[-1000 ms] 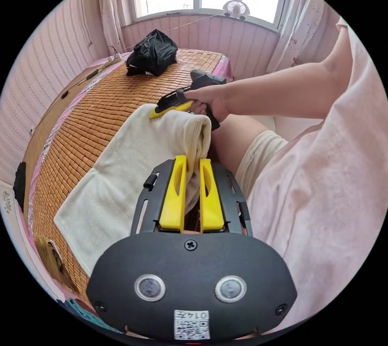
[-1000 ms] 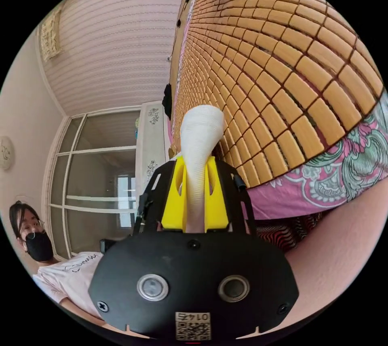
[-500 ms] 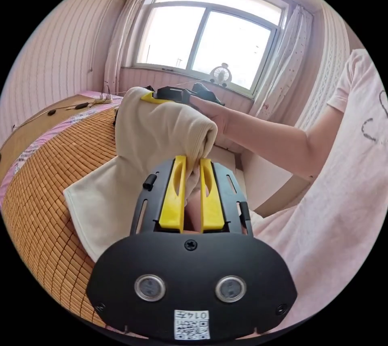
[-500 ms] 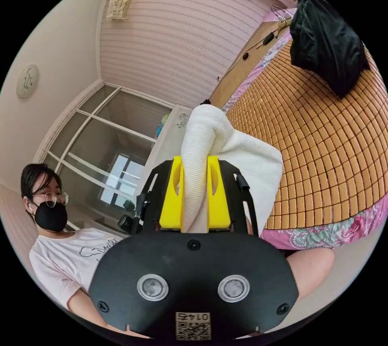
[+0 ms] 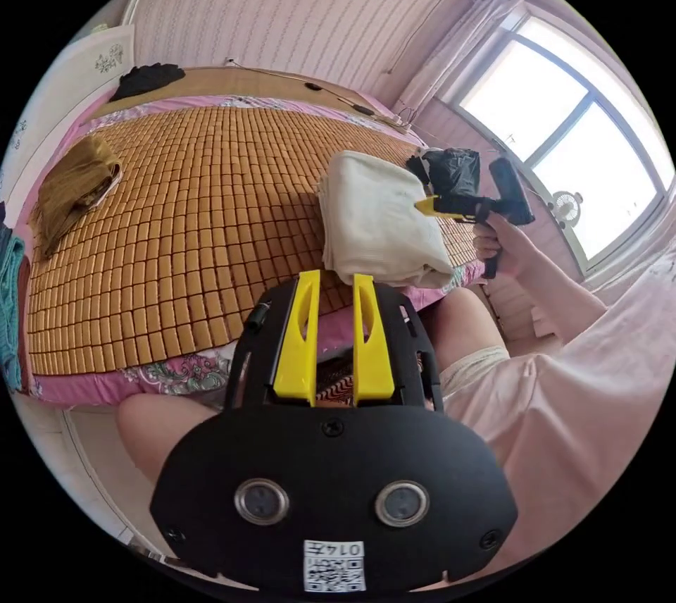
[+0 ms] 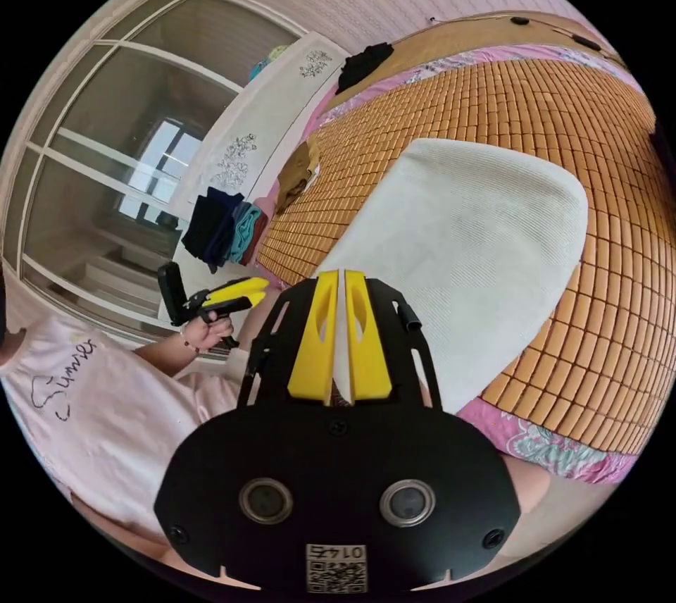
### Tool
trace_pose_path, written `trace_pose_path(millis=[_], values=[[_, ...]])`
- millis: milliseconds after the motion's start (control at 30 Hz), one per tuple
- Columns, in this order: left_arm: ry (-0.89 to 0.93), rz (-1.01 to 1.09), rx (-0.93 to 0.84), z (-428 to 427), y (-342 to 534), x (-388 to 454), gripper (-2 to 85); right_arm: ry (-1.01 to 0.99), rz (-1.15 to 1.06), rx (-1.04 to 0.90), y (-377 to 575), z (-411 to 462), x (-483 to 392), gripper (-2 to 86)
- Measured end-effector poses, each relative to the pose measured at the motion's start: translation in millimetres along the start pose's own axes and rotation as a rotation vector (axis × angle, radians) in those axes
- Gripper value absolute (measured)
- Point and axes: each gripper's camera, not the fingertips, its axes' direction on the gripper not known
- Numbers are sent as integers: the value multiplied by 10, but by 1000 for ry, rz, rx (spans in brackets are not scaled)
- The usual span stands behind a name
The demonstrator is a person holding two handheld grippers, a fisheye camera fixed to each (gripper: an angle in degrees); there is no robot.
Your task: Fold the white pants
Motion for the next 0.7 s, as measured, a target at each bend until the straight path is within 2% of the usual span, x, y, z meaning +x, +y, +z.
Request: trace_pose_path(millis=[67,133,267,300,400,467,600,700], values=[[45,50,1,112,-153,122,77,122,-54,-101,163,234,-239,3],[74,97,-23,290,-302,258,76,228,-82,-121,263,468,-386,0],[-157,200,-228,1001,-472,335,65,297,-36,-99,208,868,-479,-2],[-138,179,-235,1045,-481,287,64,281,-26,-110,163,900,-535,-3],[-40,154,-189,798,-551,256,57,331,-141,-81,83,651,-862,-3],[-67,198,-136,598,-573,310,47,436,-173,6,51,385,-972,-3],[-98,258,-68,516,-802,451,46,543,-124,101,-374,57,-789,-3],[-165,253,-96,772,-1066,463,54,644,-47,80,-909,154,-504,-4]])
